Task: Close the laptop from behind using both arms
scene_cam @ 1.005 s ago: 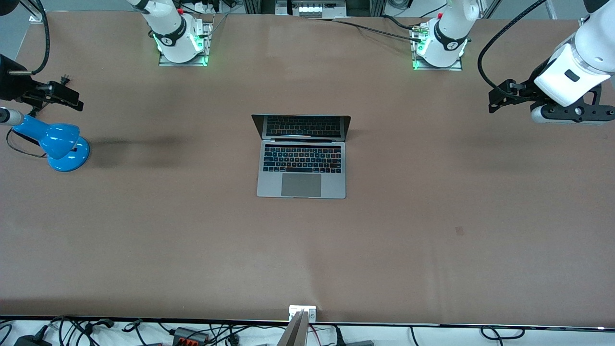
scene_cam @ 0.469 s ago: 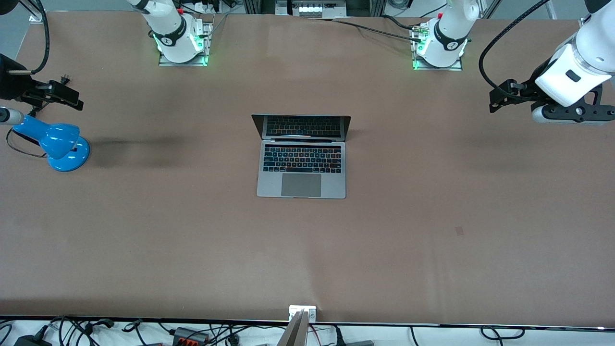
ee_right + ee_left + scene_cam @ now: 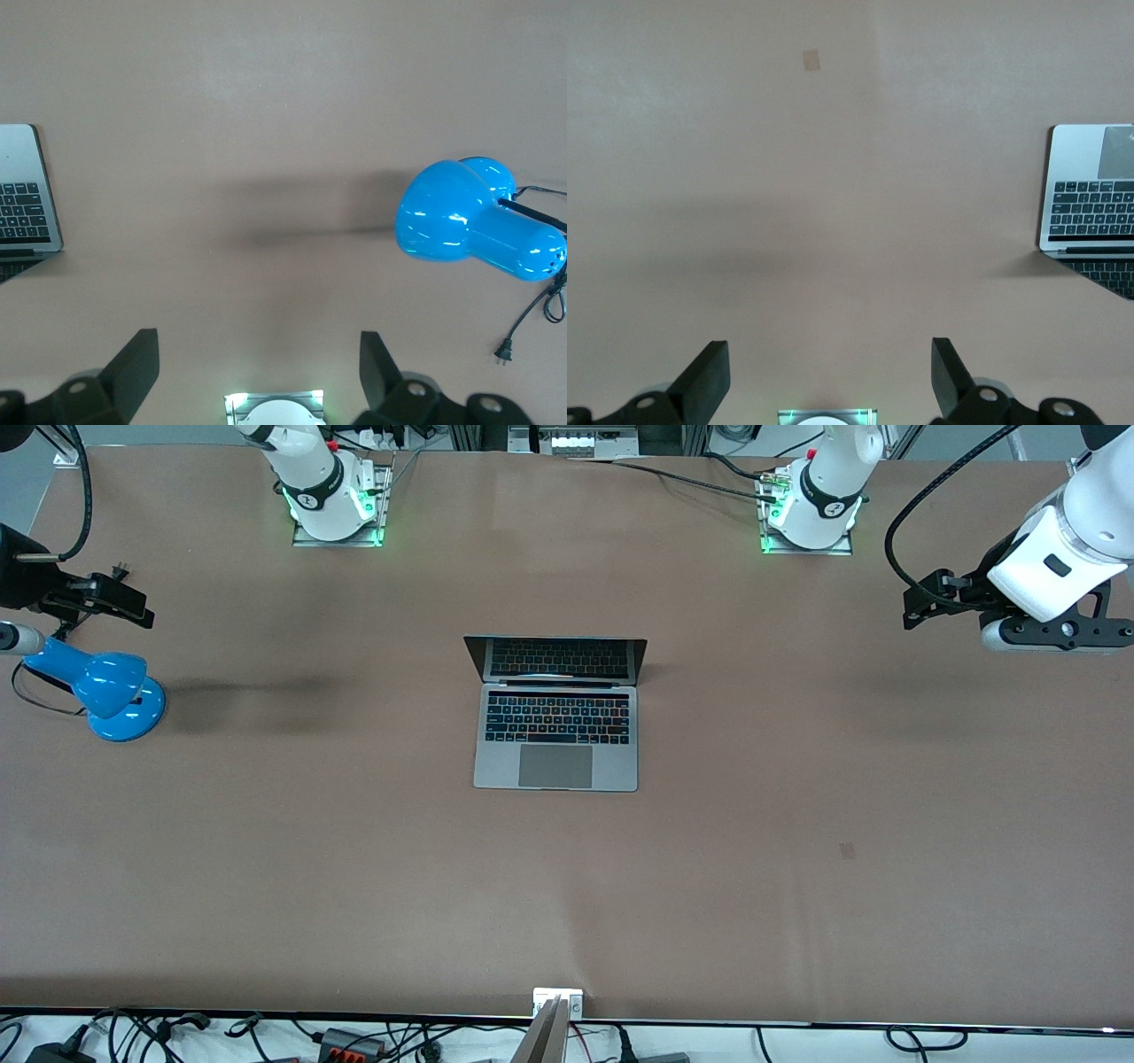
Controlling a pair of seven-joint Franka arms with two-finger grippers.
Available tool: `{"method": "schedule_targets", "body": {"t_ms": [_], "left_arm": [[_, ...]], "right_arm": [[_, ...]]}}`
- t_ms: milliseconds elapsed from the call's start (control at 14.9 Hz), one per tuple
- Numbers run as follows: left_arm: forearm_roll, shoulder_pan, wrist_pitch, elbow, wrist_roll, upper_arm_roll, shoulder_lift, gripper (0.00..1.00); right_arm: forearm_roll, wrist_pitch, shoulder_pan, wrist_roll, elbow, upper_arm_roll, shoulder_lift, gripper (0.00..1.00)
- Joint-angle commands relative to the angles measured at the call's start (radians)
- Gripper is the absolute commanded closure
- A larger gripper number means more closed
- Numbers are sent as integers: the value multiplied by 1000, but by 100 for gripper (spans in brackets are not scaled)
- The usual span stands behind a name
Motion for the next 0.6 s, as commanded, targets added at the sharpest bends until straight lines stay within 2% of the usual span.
{"method": "schedule_targets", "body": {"t_ms": [0,134,201,335,536], "left_arm": [[-23,11,-31,9,11,-6,-14,0],[-23,11,-34,6,11,-6,-15,0],[-23,11,-35,6,11,-7,-15,7],[-23,6,-41,8,10,-12,-20,55],[-24,8,-47,6,11,-20,-26,94]], "right_arm": [[10,-28,11,-9,19,7,2,0],[12,-28,11,-14,18,7,5,0],[13,-30,9,-12,19,5,9,0],[15,-30,5,-9,19,5,14,0],[13,-31,6,-35,16,5,22,0]]}}
